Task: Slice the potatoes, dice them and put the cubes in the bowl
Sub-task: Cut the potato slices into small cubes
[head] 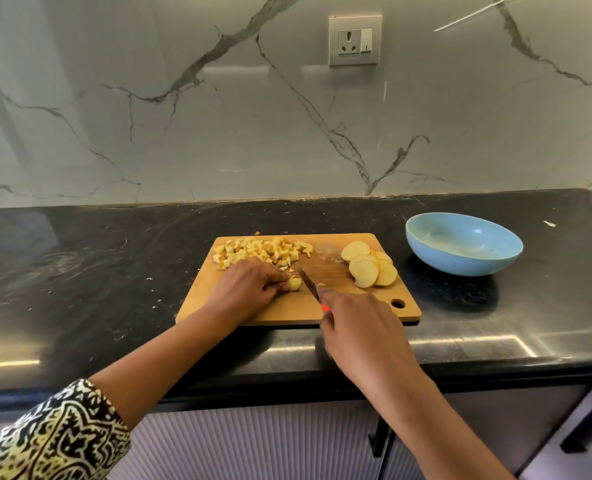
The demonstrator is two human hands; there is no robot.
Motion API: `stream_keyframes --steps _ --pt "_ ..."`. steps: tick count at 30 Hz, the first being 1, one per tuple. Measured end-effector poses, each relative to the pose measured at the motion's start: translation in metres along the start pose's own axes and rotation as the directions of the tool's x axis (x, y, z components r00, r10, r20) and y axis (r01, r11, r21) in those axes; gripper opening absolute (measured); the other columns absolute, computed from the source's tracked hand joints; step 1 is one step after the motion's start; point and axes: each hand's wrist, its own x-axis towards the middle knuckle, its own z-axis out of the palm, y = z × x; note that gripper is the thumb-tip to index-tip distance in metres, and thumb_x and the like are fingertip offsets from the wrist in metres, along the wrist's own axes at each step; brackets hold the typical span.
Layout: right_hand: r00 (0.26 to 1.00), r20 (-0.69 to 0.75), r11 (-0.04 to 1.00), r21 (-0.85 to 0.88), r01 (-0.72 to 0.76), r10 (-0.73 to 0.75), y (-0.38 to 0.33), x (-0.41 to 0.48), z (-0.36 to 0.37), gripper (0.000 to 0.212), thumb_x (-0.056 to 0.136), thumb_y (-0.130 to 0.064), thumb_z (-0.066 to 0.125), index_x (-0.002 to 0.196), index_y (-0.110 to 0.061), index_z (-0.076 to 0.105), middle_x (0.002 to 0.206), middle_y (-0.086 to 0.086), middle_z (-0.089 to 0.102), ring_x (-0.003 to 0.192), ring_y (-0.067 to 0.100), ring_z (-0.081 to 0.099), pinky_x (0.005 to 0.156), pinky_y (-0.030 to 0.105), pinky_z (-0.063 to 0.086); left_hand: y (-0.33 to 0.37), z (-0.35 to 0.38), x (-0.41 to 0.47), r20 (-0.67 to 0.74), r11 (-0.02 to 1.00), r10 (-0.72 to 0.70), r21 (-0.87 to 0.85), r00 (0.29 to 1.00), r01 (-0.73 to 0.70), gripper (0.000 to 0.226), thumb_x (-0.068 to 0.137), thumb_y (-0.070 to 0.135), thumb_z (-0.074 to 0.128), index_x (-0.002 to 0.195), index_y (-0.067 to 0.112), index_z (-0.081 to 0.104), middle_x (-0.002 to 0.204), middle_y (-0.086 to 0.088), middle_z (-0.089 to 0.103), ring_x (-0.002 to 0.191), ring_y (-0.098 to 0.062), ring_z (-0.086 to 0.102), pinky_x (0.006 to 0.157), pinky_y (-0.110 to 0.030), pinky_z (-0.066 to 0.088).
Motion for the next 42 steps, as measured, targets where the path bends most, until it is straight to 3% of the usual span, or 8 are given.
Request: stream_keyframes --steps 10,18,23,27,33,37,40,42 --pt "0.999 0.045 0.998 -0.062 -0.004 0.006 -0.012 0.001 0.020 0.050 0.101 -0.021 0.040 0.150 -0.024 0.027 0.105 0.000 0.062 0.090 0.017 0.058 0.063 0.026 0.039 -0.006 0.001 0.003 -0.051 0.992 -0.100 -0.085 0.994 0.096 0.022 0.080 0.035 0.073 0.099 0.024 0.075 0.099 0.004 0.072 0.093 -0.008 0.061 0.086 -0.033 0.051" --pt "0.984 0.177 0.987 -0.159 0.023 0.005 -0.026 0.029 0.015 0.023 0.100 -0.014 0.040 0.118 -0.014 0.055 0.109 0.005 0.060 0.095 0.020 0.056 0.068 0.027 0.036 -0.004 -0.004 0.004 -0.049 0.997 -0.036 -0.070 0.998 0.032 0.018 0.082 0.034 0.072 0.096 0.024 0.076 0.091 0.003 0.072 0.084 -0.009 0.059 0.077 -0.028 0.048" --pt "0.974 0.226 0.988 -0.144 0.063 -0.029 -0.009 0.008 0.005 0.037 0.099 -0.018 0.045 0.136 -0.021 0.047 0.092 -0.001 0.052 0.079 0.015 0.049 0.053 0.021 0.031 -0.008 0.001 0.001 -0.046 0.999 -0.050 0.005 0.998 0.050 0.024 0.085 0.039 0.066 0.105 0.028 0.071 0.099 0.000 0.061 0.088 -0.010 0.052 0.073 -0.021 0.038" --pt "0.982 0.179 0.993 -0.089 0.074 -0.057 0.004 -0.007 0.000 0.048 0.100 -0.025 0.041 0.148 -0.031 0.032 0.099 -0.003 0.062 0.083 0.014 0.057 0.061 0.025 0.039 -0.012 0.003 0.003 -0.087 0.994 -0.087 0.064 0.992 0.092 0.025 0.088 0.039 0.063 0.110 0.028 0.068 0.105 -0.002 0.061 0.092 -0.012 0.052 0.075 -0.021 0.035" --pt "1.000 0.026 0.997 0.082 0.000 -0.002 0.026 0.010 -0.012 0.039 0.098 -0.025 0.048 0.137 -0.032 0.049 0.066 -0.016 0.051 0.049 0.002 0.046 0.043 0.015 0.035 -0.011 -0.002 0.001 -0.074 0.993 -0.122 -0.005 0.990 0.122 0.033 0.090 0.032 0.062 0.122 0.028 0.062 0.112 -0.002 0.064 0.098 -0.013 0.057 0.084 -0.022 0.042" --pt "0.994 -0.105 0.989 0.146 0.016 -0.001 0.043 0.034 -0.003 0.042 0.097 -0.023 0.051 0.139 -0.028 0.050 0.064 -0.014 0.049 0.052 0.004 0.045 0.050 0.019 0.038 -0.008 -0.010 0.000 -0.119 0.974 -0.130 -0.199 0.984 0.104 0.028 0.091 0.016 0.063 0.118 0.024 0.067 0.115 0.005 0.068 0.103 -0.004 0.059 0.088 -0.013 0.041" --pt "0.994 -0.084 0.972 0.218 0.087 -0.071 0.050 0.037 0.005 0.040 0.095 -0.021 0.057 0.134 -0.026 0.054 0.064 -0.026 0.044 0.050 0.004 0.046 0.054 0.016 0.039 -0.016 -0.012 0.000 -0.185 0.954 -0.197 -0.262 0.963 0.145 0.030 0.090 0.012 0.063 0.117 0.026 0.066 0.115 0.004 0.068 0.103 -0.008 0.061 0.090 -0.018 0.044" --pt "0.988 -0.078 0.966 0.215 0.144 -0.130 0.051 0.037 0.007 0.037 0.093 -0.020 0.059 0.130 -0.026 0.059 0.074 -0.026 0.059 0.055 -0.001 0.050 0.051 0.011 0.037 -0.019 -0.013 0.000 -0.253 0.953 -0.215 -0.263 0.943 0.147 0.036 0.090 0.014 0.064 0.122 0.028 0.063 0.118 0.002 0.064 0.107 -0.012 0.058 0.090 -0.024 0.046"
